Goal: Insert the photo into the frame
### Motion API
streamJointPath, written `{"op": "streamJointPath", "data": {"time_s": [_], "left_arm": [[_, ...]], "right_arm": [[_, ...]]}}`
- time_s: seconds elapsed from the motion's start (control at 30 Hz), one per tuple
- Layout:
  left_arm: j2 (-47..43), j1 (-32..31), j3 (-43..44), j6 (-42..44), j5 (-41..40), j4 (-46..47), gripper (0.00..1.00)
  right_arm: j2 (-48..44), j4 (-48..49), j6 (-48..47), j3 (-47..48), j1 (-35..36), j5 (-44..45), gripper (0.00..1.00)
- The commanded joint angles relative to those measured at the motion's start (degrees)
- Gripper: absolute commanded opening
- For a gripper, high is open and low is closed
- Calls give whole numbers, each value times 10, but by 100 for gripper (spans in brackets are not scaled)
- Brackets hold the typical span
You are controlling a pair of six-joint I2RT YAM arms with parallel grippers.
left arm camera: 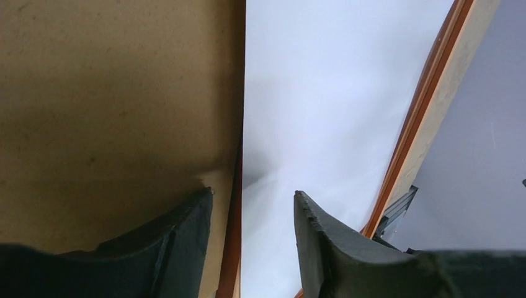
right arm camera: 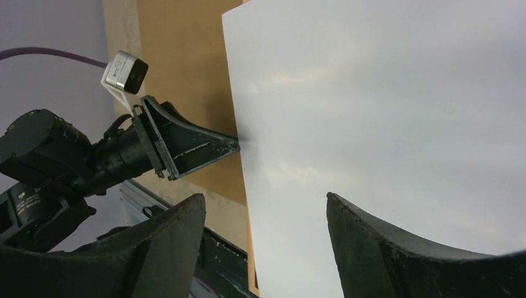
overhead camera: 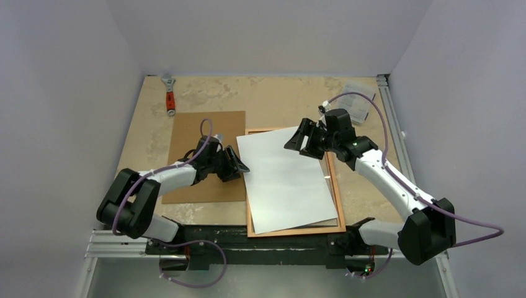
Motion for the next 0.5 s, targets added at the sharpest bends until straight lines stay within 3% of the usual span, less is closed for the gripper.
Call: {"op": "streamJointPath", "data": {"time_s": [0.0, 0.1, 0.23, 0.47], "left_arm": [[40, 2, 15, -11, 24, 94, 42], [54, 2, 22, -10, 27, 104, 20], [46, 1, 28, 5, 18, 89, 2], [26, 1, 71, 58, 21, 22, 0]], "right_arm": [[-28, -10, -26, -2, -14, -30, 70], [-30, -16, -30, -1, -19, -28, 70], [-30, -20, -35, 0, -25, -28, 70], [-30, -37, -50, 9, -34, -20, 69]]}}
